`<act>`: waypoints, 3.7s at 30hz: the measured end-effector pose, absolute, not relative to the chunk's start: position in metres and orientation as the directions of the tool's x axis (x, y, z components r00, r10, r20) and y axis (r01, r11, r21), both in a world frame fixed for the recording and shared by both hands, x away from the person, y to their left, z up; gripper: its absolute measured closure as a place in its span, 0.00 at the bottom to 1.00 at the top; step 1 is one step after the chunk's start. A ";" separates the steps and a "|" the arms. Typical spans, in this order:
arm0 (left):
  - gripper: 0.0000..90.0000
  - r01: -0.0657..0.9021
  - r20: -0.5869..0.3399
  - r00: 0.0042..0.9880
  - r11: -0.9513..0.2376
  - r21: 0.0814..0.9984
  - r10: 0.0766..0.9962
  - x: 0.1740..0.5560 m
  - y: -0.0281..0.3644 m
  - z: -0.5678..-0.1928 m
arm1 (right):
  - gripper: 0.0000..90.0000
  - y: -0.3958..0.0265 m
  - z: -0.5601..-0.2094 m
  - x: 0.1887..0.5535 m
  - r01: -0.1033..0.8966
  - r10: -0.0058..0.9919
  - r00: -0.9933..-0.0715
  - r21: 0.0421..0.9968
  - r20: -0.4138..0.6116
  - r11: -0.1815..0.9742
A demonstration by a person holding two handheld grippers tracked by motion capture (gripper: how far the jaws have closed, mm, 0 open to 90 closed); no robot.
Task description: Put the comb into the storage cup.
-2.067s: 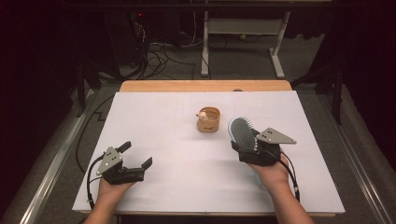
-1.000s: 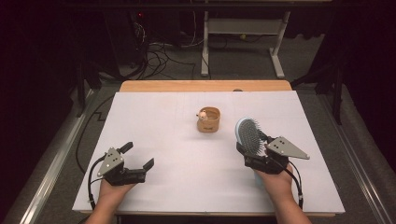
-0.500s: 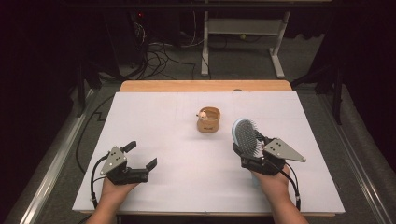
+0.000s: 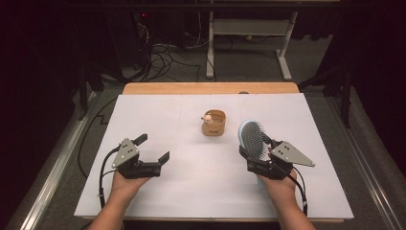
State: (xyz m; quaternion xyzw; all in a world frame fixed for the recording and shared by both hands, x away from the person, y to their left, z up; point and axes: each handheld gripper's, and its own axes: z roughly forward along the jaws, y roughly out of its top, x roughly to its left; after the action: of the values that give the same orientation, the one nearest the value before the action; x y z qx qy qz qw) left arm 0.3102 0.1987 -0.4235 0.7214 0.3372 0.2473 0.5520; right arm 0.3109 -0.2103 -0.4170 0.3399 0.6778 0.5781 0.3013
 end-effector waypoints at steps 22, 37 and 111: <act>0.01 0.176 -0.008 0.736 -0.179 0.968 0.677 0.325 0.141 -0.412 | 0.23 -0.204 -0.416 0.315 0.100 0.812 -0.582 0.988 -0.041 0.121; 0.01 0.172 -0.021 0.765 -0.172 0.970 0.644 0.321 0.130 -0.414 | 0.23 -0.189 -0.417 0.317 0.079 0.803 -0.591 0.986 -0.072 0.147; 0.18 0.190 -0.058 0.790 -0.154 0.970 0.610 0.319 0.121 -0.382 | 0.22 -0.087 -0.419 0.316 -0.027 0.672 -0.723 0.978 -0.162 0.208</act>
State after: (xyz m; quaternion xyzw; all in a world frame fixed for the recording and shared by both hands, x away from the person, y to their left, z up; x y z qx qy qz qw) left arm 0.3189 0.1206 -0.3816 0.7386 0.2706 0.1776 0.5914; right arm 0.3158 -0.0866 -0.4186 0.2245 0.7181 0.5880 0.2969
